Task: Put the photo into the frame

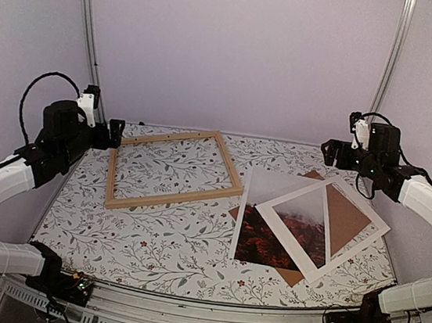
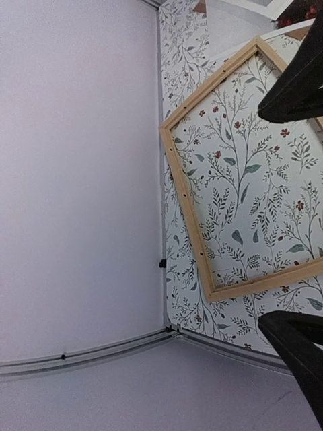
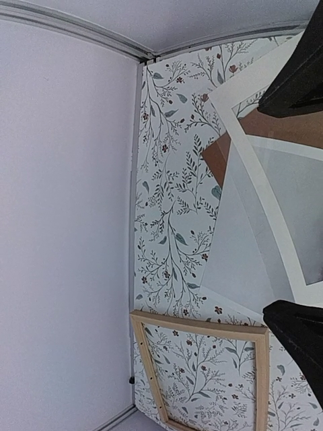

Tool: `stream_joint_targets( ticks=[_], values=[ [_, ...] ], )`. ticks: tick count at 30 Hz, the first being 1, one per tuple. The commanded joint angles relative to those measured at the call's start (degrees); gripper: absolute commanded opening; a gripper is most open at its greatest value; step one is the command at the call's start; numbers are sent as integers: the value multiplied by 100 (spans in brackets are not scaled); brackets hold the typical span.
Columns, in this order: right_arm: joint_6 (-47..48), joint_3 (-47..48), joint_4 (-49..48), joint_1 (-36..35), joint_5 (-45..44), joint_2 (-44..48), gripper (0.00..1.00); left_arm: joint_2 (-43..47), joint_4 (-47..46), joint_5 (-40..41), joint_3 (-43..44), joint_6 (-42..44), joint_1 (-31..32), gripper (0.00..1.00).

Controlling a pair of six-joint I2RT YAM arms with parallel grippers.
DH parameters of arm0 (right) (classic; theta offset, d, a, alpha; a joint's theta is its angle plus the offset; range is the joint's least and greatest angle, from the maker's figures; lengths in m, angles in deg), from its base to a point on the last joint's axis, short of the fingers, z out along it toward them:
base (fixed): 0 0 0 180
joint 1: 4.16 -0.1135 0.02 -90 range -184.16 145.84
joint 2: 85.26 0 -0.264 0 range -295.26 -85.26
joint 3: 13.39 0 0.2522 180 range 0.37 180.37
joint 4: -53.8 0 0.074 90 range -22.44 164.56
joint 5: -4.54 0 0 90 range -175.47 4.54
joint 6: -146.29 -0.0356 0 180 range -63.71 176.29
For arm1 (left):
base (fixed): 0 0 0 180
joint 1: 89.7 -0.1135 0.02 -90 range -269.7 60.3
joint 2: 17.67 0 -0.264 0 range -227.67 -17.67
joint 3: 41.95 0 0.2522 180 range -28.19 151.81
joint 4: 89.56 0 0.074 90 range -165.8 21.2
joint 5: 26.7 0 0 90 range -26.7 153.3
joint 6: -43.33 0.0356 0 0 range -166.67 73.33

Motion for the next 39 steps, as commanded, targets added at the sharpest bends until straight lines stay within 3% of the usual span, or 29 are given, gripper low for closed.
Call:
stream_joint_targets(
  ticks=[1,7,12,21,27,39],
  values=[
    [-102,173,187,-42,-210,197,99,-334,516,-206,498,-120,-10,100],
    [-117,107,231,-42,-129,267,99,-1577,1625,-501,1546,137,-60,100],
    [-88,-215,-131,-51,554,448,99,-2717,2318,-753,2430,412,-176,100],
    [-217,-413,-417,-81,1073,370,99,-4614,2780,-1406,4108,870,-630,100],
    [-282,-379,-390,-89,1348,146,99,-5870,2988,-1830,5152,1704,-839,100],
    [-385,-430,-628,-88,2098,-124,99,-7786,3585,-1850,7544,2740,-981,100]
  ],
)
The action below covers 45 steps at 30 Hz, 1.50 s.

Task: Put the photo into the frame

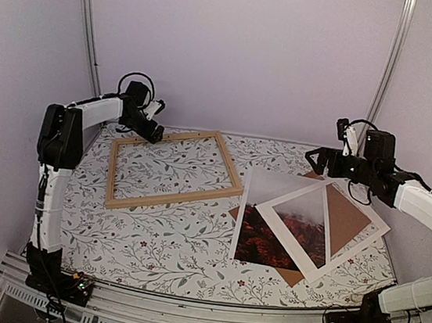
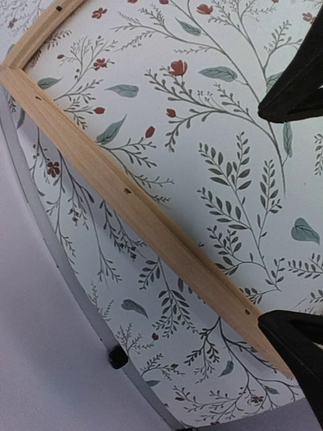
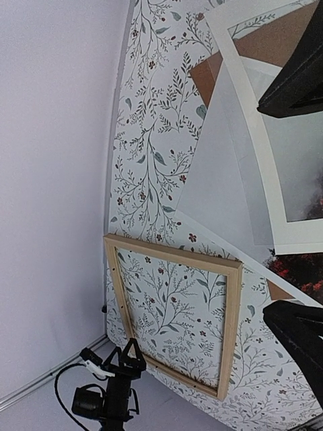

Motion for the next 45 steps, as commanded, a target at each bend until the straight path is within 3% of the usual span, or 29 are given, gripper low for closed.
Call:
stream_joint_targets(
  ticks=[1,14,19,25,28,33,39,45],
  values=[
    [-138,-44,-276,-37,439,-129,99,-437,335,-214,803,545,-113,99],
    [-202,81,-210,-39,595,-528,99,-1569,192,-779,1860,785,-242,100],
    [-314,36,-244,-37,688,-668,99,-1821,23,-621,1943,693,-275,99],
    [-418,-86,-268,-37,755,-651,99,-1922,34,-704,1953,423,-365,92],
    [-445,-181,-272,-32,740,-581,99,-1924,209,-709,1892,311,-365,82],
    [-497,-296,-429,-32,801,-458,99,-1807,397,-678,1528,41,-365,64],
    [-498,-306,-387,-34,872,-375,99,-1267,147,-569,608,-434,-367,56],
    [-532,-459,-436,-37,887,-218,99,-399,-37,92,-771,-912,-374,50]
  ],
)
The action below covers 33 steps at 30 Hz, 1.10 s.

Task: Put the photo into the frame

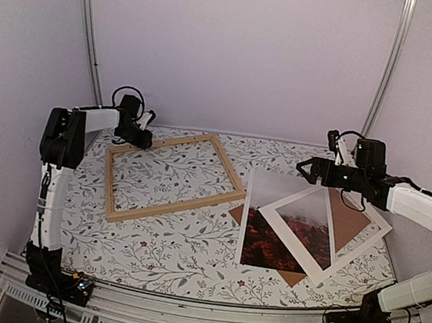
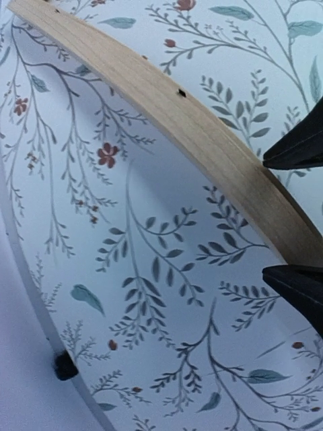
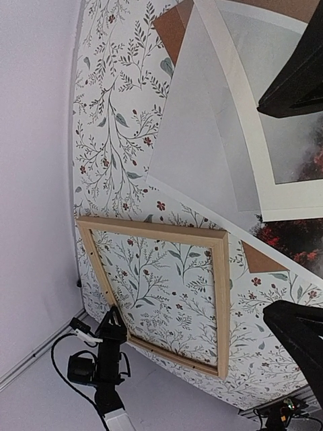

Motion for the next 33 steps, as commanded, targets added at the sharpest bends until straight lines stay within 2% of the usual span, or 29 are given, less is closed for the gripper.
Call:
stream_joint_targets(
  ticks=[1,5,8,10,11,12,13,17,21,28,30,33],
  values=[
    [-76,-179,-159,-25,82,214,99,606,569,496,-1135,-637,-15,50],
    [-88,-221,-150,-20,116,224,99,1400,540,838,-2232,-966,-25,50],
    [-96,-230,-171,-21,149,182,99,1869,540,868,-2643,-973,-16,54],
    [-123,-230,-213,-19,185,123,99,1981,540,709,-2620,-906,3,70],
    [-139,-230,-238,-21,219,84,99,1972,540,601,-2537,-828,20,89],
    [-163,-228,-257,-21,254,52,99,1909,576,460,-2413,-754,32,98],
    [-199,-223,-270,-27,293,17,99,1807,662,361,-2251,-690,33,99],
    [-247,-247,-271,-28,289,-17,99,1269,1112,352,-1517,-426,70,100],
    [-189,-224,-159,-30,180,8,99,895,1197,298,-1138,-193,90,98],
    [-171,-180,-171,-30,164,-23,99,731,1161,173,-1078,-191,124,89],
    [-184,-155,-185,-27,211,-88,99,739,1136,203,-1141,-287,134,81],
    [-210,-113,-186,-35,258,-169,99,805,1135,202,-1373,-608,127,62]
  ],
)
